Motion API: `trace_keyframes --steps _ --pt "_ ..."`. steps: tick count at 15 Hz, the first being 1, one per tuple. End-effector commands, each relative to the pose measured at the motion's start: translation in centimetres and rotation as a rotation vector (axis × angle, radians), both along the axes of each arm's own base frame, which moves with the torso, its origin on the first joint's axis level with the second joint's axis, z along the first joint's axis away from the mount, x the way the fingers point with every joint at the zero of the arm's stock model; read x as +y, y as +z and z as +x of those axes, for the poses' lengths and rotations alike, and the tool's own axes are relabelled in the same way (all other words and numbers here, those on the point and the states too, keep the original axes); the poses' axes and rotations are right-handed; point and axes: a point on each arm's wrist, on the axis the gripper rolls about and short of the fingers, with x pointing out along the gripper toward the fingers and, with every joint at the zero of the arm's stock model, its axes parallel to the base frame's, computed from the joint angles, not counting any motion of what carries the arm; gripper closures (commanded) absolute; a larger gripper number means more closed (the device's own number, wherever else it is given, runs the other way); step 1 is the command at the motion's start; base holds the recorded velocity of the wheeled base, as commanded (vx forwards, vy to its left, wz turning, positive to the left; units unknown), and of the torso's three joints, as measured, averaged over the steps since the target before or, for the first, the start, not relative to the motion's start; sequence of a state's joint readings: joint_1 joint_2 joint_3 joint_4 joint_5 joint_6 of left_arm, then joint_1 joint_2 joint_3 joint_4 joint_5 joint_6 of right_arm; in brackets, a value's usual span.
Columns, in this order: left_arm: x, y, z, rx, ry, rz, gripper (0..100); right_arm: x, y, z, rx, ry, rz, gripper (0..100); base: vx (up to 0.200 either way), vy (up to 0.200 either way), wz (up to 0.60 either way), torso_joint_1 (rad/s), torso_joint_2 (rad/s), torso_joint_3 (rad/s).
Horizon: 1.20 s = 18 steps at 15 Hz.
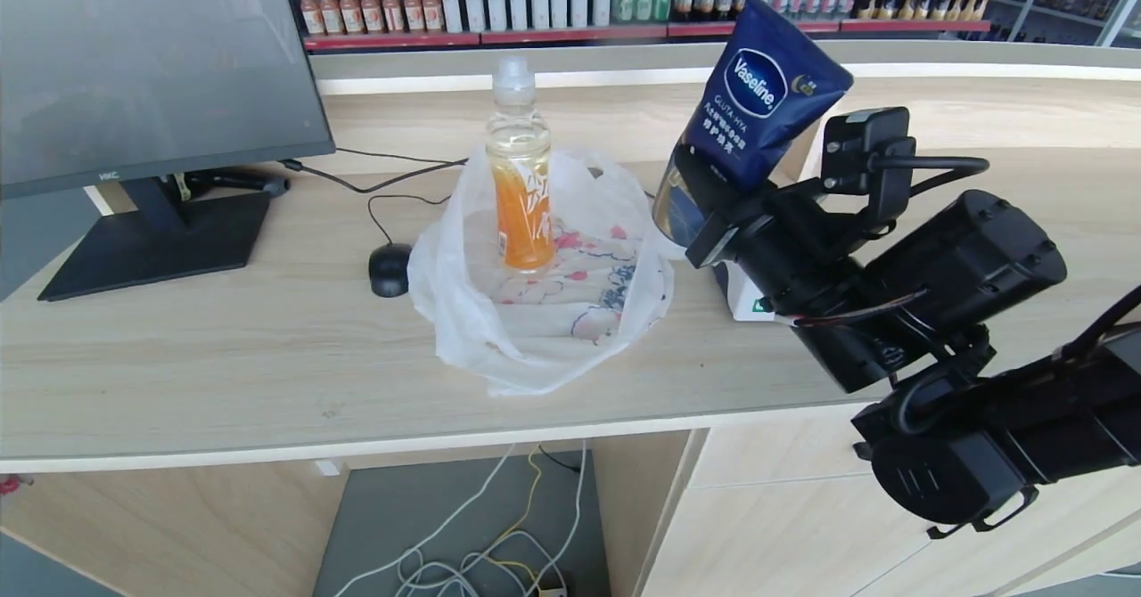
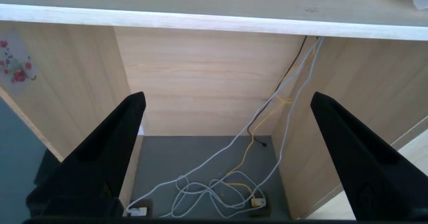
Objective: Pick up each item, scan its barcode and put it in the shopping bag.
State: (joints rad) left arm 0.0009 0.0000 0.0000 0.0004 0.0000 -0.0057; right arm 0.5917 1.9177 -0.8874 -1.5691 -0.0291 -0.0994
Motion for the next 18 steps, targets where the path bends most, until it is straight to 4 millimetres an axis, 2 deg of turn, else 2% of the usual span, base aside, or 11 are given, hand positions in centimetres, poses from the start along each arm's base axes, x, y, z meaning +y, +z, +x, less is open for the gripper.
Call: trace_keyframes --steps 1,12,16,18 --pt "0.0 0.0 0.0 0.000 0.001 0.003 0 -0.5 0.3 -0.3 -0.004 -0.007 0.002 100 0.000 0.200 0.00 0.002 0.00 0.002" --pt "0.0 0.0 0.0 0.000 0.001 0.001 0 0.0 0.3 -1.2 -0.002 0.016 -0.008 100 0.000 0.000 0.00 0.000 0.00 0.000" --pt "0.0 0.0 0.0 0.000 0.001 0.001 0 -1.6 -0.9 -2.7 0.053 0.001 -0.049 100 0.000 0.000 0.00 0.000 0.00 0.000" --pt "0.0 0.0 0.0 0.000 0.001 0.001 0 -1.9 -0.3 -2.9 0.032 -0.004 -0.042 100 0.000 0.000 0.00 0.000 0.00 0.000"
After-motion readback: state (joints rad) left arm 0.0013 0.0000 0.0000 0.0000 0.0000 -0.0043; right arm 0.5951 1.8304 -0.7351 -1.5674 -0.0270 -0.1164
